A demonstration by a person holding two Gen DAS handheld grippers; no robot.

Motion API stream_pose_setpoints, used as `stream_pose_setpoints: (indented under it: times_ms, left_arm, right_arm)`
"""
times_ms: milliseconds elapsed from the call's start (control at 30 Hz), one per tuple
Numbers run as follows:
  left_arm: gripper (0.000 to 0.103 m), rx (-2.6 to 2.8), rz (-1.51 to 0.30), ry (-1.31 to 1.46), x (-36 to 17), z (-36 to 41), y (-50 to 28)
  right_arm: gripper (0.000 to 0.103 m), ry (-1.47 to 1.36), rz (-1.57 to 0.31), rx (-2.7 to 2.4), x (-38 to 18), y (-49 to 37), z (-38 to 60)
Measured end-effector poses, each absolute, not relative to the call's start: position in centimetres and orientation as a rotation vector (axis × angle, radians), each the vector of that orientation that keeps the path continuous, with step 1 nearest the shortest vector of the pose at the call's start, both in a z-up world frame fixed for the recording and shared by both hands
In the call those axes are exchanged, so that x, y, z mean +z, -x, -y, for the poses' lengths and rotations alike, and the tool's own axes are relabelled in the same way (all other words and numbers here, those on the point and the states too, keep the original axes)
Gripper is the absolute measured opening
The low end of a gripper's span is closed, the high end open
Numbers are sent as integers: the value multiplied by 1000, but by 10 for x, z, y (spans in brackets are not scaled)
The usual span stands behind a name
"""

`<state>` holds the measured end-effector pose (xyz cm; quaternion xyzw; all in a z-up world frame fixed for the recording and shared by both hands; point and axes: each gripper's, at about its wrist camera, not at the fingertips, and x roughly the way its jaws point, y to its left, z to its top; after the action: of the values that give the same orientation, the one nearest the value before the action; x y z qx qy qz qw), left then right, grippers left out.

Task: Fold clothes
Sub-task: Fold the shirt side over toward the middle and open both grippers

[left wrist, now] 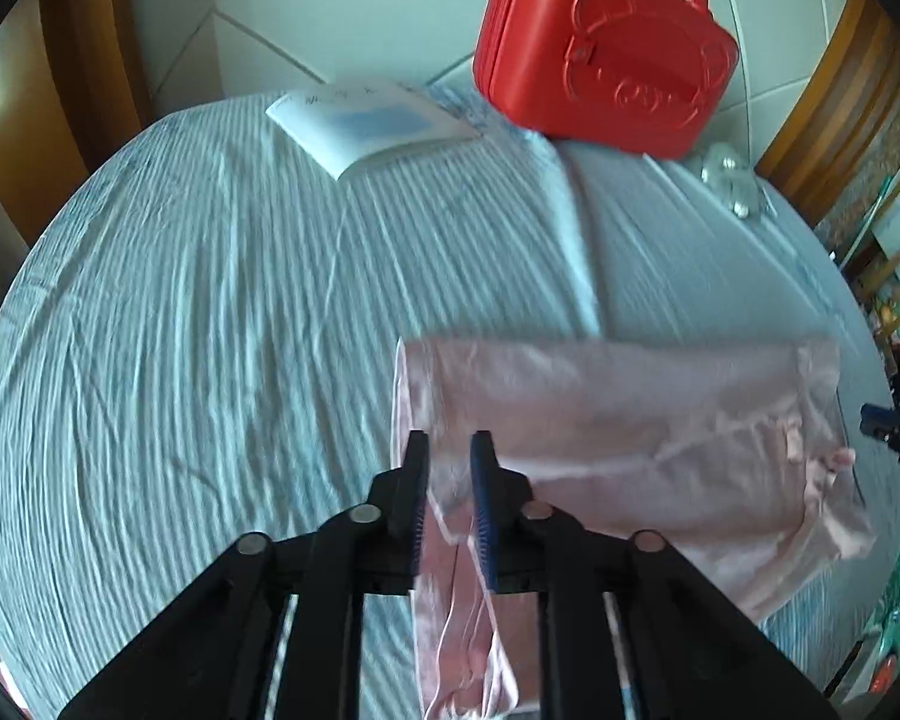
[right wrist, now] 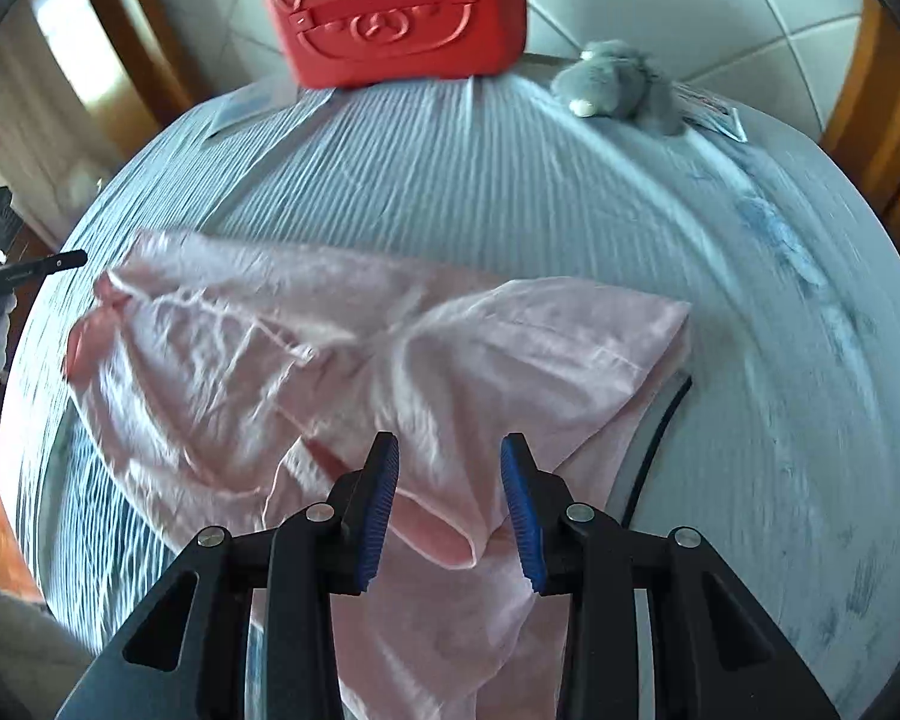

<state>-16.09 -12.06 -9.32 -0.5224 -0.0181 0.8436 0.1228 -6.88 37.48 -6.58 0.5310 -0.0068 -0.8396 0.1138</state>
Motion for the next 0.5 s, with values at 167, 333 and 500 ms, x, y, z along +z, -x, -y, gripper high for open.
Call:
stream_pose_setpoints:
  times_ms: [167, 333, 500]
  left_arm:
    - [26, 2411, 50, 1583, -118, 102, 173]
    - [26, 2387, -45, 1603, -131, 89, 156]
    - [26, 2452, -6, 1615, -129, 108, 153]
  right_arm:
    - [35, -1586, 118, -2439, -81, 87, -363]
    - [51, -1548, 14, -2396, -85, 79, -344]
    - [51, -1640, 322, -2529, -83, 63, -402]
